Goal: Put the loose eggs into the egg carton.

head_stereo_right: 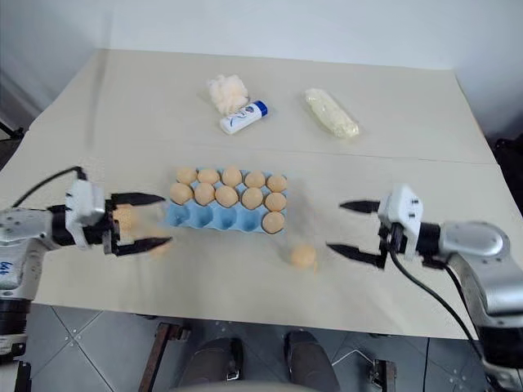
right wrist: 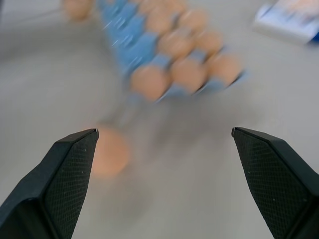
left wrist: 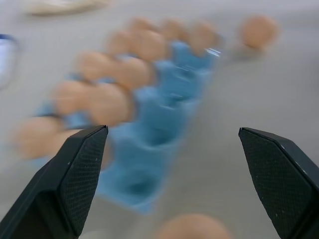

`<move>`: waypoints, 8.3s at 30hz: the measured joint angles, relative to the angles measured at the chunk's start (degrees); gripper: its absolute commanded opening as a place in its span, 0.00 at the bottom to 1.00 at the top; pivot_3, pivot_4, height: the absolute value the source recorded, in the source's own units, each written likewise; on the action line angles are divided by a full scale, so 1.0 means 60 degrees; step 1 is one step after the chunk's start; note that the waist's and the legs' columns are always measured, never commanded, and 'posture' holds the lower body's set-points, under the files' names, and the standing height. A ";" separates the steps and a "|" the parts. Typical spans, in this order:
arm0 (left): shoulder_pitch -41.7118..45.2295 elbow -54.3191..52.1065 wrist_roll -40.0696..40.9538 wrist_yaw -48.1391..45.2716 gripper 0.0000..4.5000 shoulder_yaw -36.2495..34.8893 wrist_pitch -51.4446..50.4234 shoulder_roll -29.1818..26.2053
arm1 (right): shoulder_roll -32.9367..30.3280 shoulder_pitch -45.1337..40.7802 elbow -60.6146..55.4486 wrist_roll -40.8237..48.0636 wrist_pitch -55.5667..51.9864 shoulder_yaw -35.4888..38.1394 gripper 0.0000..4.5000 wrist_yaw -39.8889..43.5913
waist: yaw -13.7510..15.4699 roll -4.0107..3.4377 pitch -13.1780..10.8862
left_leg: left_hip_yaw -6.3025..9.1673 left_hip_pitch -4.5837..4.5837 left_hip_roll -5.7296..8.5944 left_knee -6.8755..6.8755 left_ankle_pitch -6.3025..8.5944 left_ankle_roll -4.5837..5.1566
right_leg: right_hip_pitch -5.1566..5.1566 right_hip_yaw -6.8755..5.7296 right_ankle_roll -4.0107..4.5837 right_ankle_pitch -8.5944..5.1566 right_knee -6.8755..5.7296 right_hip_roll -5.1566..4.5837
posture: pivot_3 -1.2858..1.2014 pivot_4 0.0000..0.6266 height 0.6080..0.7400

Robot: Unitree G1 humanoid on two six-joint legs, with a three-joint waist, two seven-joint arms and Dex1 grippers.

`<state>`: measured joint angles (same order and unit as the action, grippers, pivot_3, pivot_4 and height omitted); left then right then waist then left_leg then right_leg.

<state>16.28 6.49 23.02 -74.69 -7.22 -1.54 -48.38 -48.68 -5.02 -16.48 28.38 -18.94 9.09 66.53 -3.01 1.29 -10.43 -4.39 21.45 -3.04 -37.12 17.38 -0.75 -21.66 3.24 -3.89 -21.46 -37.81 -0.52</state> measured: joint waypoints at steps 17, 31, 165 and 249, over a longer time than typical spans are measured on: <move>0.0232 0.0098 -0.0088 -0.0476 1.00 0.0428 0.0125 -0.0070 | 0.1507 -0.0898 0.1716 -0.1652 0.1525 -0.2592 1.00 -0.0045 | -0.0040 0.0012 -0.0006 | -0.0005 -0.0027 0.0006 0.0003 -0.0022 0.0010 | 0.0006 0.0002 0.0003 0.0007 -0.0023 -0.0004 | 0.52 0.24 1.00; -0.0643 -0.0667 0.0070 0.0014 1.00 -0.0432 -0.0434 -0.0327 | 0.2110 -0.1006 0.3167 -0.2106 0.3139 -0.2757 0.44 0.0033 | -0.0051 0.0016 -0.0006 | -0.0003 -0.0036 0.0007 -0.0004 -0.0023 0.0009 | 0.0015 0.0001 0.0004 0.0007 -0.0039 -0.0007 | 0.52 0.24 1.00; -0.5799 -0.2236 0.0978 0.5444 0.99 -0.6093 -0.1282 0.2676 | 0.3224 -0.2861 0.1578 -0.0860 0.2150 -0.3025 1.00 0.0484 | -0.0018 0.0047 -0.0002 | 0.0065 0.0108 0.0051 -0.0099 -0.0069 0.0023 | -0.0109 -0.0054 -0.0006 0.0033 -0.0143 -0.0069 | 0.52 0.24 1.00; -0.4442 -0.0816 0.0440 0.6752 1.00 -0.5413 -0.0905 0.2958 | 0.3594 -0.2865 0.1717 -0.1143 0.2361 -0.3195 1.00 -0.0215 | -0.0017 0.0051 -0.0001 | 0.0143 0.0120 0.0093 -0.0004 -0.0165 0.0013 | -0.0115 -0.0190 0.0015 0.0061 -0.0121 -0.0136 | 0.52 0.24 1.00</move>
<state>-10.37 1.60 25.66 -34.18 -39.69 -6.96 -30.64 -27.12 -22.21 -6.18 21.52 -4.77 -10.08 65.24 -3.12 1.60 -10.44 -3.53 22.16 -2.48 -37.15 16.39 -0.67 -22.35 2.10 -3.80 -21.09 -38.53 -1.34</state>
